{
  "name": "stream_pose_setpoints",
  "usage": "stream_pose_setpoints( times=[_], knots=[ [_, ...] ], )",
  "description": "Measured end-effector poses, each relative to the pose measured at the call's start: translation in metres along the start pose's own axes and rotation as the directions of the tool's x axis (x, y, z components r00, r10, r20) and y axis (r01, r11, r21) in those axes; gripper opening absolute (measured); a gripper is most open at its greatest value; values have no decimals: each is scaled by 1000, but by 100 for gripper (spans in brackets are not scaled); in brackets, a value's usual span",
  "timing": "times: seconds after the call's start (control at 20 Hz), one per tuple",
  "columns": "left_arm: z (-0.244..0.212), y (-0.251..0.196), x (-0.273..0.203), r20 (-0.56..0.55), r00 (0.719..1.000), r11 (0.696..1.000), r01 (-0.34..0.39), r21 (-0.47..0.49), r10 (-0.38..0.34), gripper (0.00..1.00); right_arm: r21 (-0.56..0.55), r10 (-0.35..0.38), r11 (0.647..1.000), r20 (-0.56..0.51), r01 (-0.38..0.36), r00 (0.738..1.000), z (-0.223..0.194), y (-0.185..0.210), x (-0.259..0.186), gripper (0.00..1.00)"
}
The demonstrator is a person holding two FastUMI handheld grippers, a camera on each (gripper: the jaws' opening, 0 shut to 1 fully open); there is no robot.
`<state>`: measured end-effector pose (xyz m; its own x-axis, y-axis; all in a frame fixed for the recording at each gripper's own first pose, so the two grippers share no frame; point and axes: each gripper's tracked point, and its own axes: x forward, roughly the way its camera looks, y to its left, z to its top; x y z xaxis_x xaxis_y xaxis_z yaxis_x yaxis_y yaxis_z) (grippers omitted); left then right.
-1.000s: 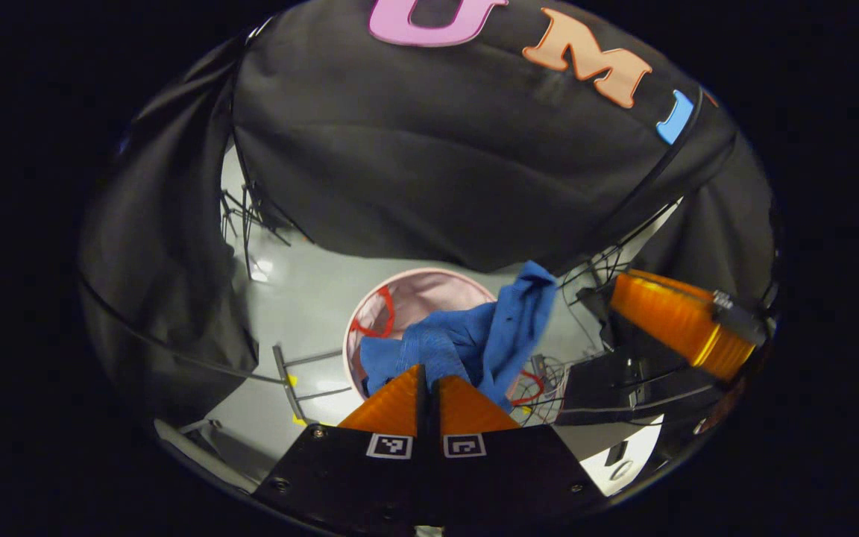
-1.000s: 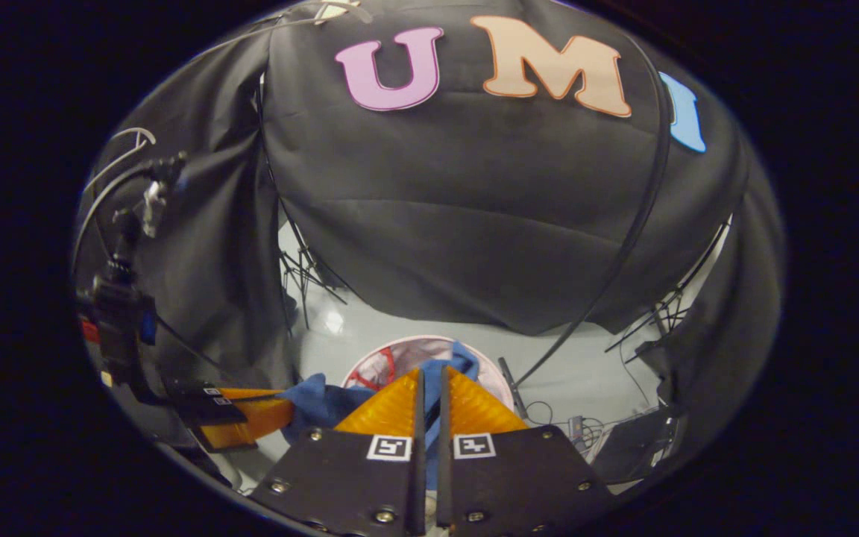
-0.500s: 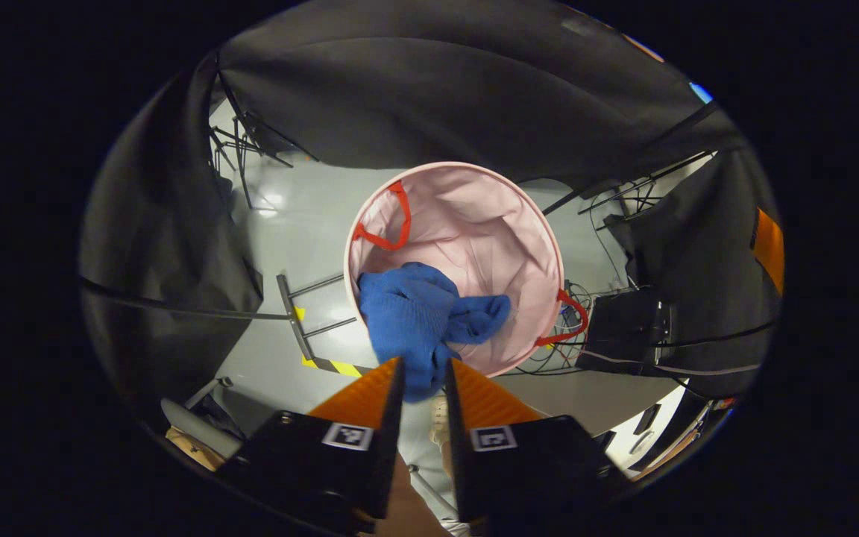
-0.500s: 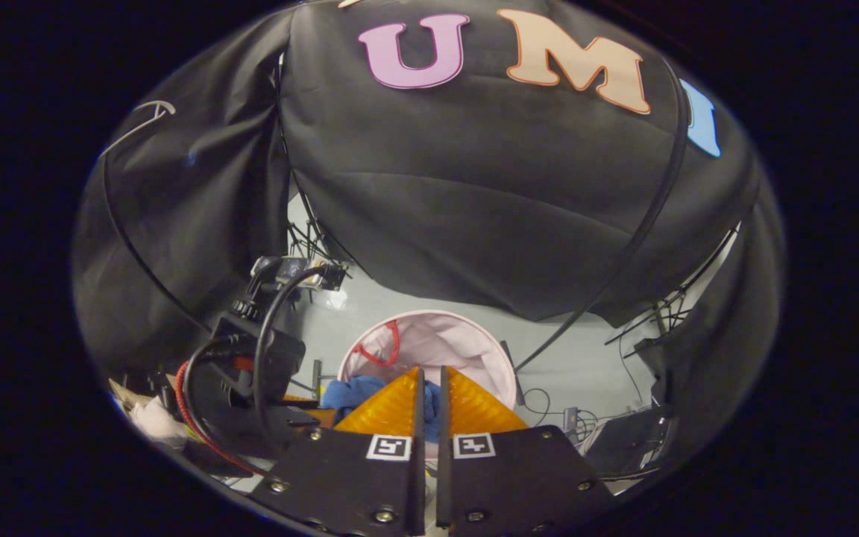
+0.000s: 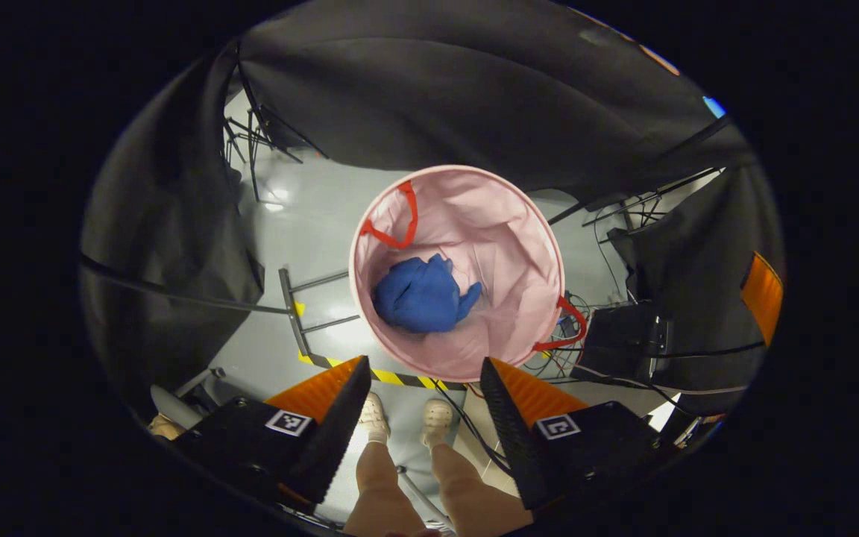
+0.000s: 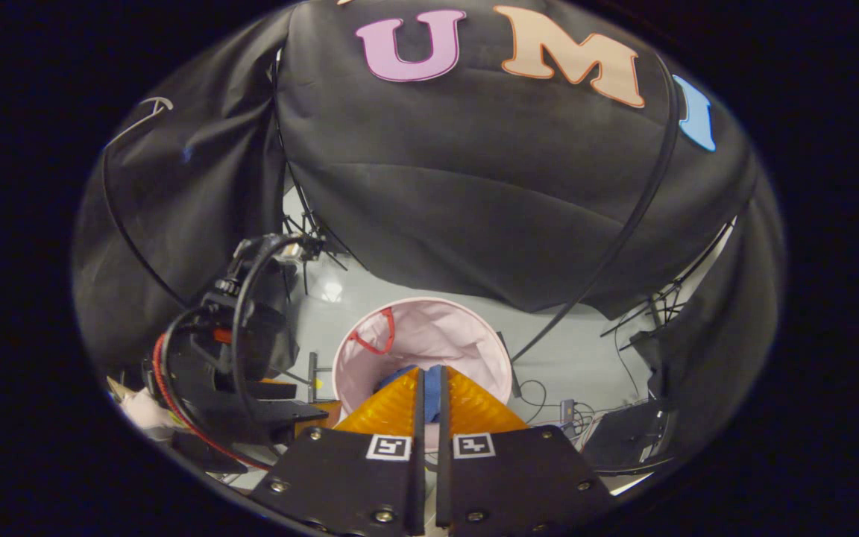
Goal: Grasp the clothes on the hanger with both hands and then place them into the laundry hamper below.
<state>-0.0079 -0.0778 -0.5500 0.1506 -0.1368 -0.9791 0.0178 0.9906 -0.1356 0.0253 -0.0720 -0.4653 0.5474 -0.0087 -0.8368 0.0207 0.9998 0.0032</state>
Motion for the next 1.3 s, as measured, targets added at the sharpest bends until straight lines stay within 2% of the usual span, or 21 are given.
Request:
stream_pose_setpoints(
  times=[0.05,0.25,0.3,0.35,0.4,0.45,0.55,0.7,0.75,0.85,0.95,1.05,1.1,1.3],
  knots=[
    [4,0,-8,19,1000,1000,-5,-8,5,100,3,1,1000,-4,-1,1000,-1,1,2,7],
    [42,3,-55,200,980,1000,-19,10,17,100,30,-4,1000,11,4,1000,0,3,2,7],
    [48,1,-70,239,971,1000,-21,19,16,100,37,6,999,17,-6,1000,0,5,0,10],
    [57,-3,-86,285,959,1000,-14,29,5,100,42,7,999,25,-8,1000,1,6,-3,21],
    [65,-9,-102,330,944,999,-2,41,-12,100,44,1,999,35,-2,999,5,4,-8,26],
    [70,-14,-117,365,931,998,8,55,-27,100,51,9,999,43,-11,999,5,7,-12,35],
    [80,-26,-149,431,901,996,22,87,-57,100,59,5,998,71,-9,997,14,6,-22,57],
    [91,-46,-195,513,852,990,38,138,-104,100,58,-8,998,137,0,991,37,2,-51,100],
    [98,-56,-213,548,827,986,45,162,-127,99,58,-16,998,188,5,982,52,1,-65,99],
    [109,-74,-255,625,761,977,51,209,-174,99,50,-34,999,296,20,954,85,-5,-101,99],
    [123,-94,-302,715,665,968,45,247,-214,99,48,-65,998,417,49,906,122,-14,-151,97],
    [138,-110,-354,793,553,960,44,277,-255,99,56,-88,996,528,69,845,158,-22,-201,97],
    [142,-115,-382,827,493,957,46,285,-270,98,59,-97,995,581,77,808,175,-25,-225,94],
    [144,-114,-458,905,290,948,28,316,-310,95,71,-104,995,729,76,677,223,-29,-321,96]
  ],
)
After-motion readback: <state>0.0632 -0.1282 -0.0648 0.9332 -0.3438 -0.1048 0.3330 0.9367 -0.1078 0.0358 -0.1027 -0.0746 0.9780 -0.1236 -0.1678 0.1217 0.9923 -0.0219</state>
